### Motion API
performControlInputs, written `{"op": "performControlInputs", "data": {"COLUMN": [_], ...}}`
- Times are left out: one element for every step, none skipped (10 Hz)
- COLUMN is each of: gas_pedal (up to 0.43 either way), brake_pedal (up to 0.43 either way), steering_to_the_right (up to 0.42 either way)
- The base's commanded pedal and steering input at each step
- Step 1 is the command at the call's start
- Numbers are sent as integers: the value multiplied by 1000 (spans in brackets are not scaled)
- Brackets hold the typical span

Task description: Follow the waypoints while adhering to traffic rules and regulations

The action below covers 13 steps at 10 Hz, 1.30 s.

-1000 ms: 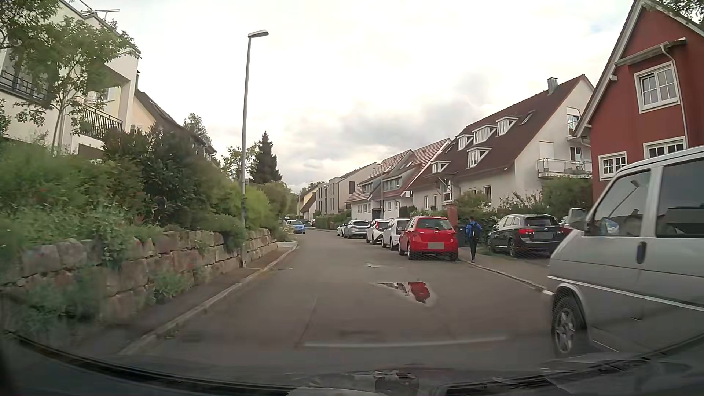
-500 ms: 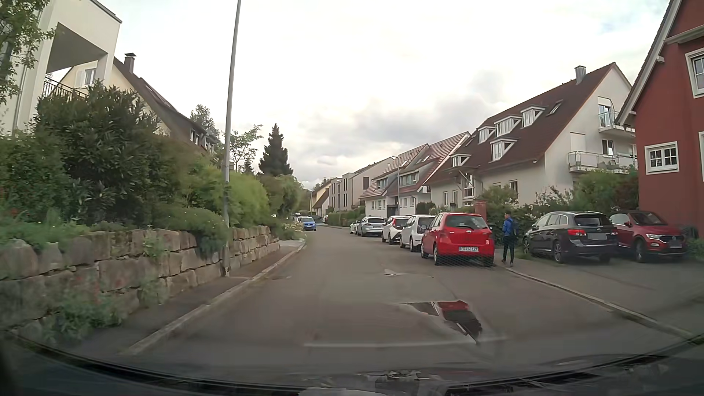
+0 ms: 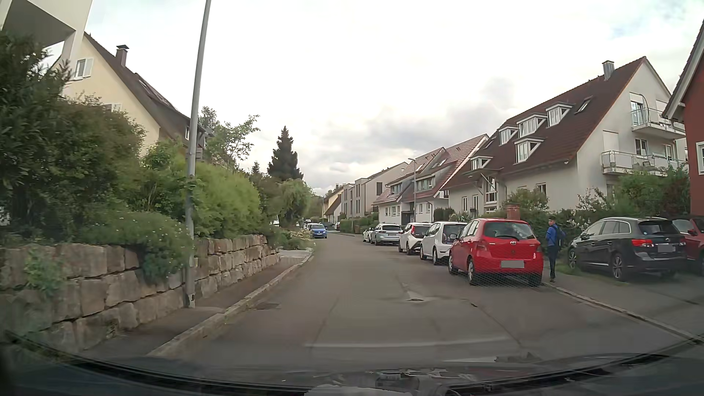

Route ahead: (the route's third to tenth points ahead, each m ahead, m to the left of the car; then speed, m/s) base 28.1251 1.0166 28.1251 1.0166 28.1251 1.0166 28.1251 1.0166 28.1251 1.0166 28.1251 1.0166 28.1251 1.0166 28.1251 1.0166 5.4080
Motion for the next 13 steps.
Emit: {"op": "performControlInputs", "data": {"gas_pedal": [39,39,39,39,39,39,39,39,39,39,28,28,28], "brake_pedal": [0,0,0,0,0,0,0,0,0,0,0,0,0], "steering_to_the_right": [-14,-13,-10,-5,-4,-4,-4,0,9,17,20,17,15]}}
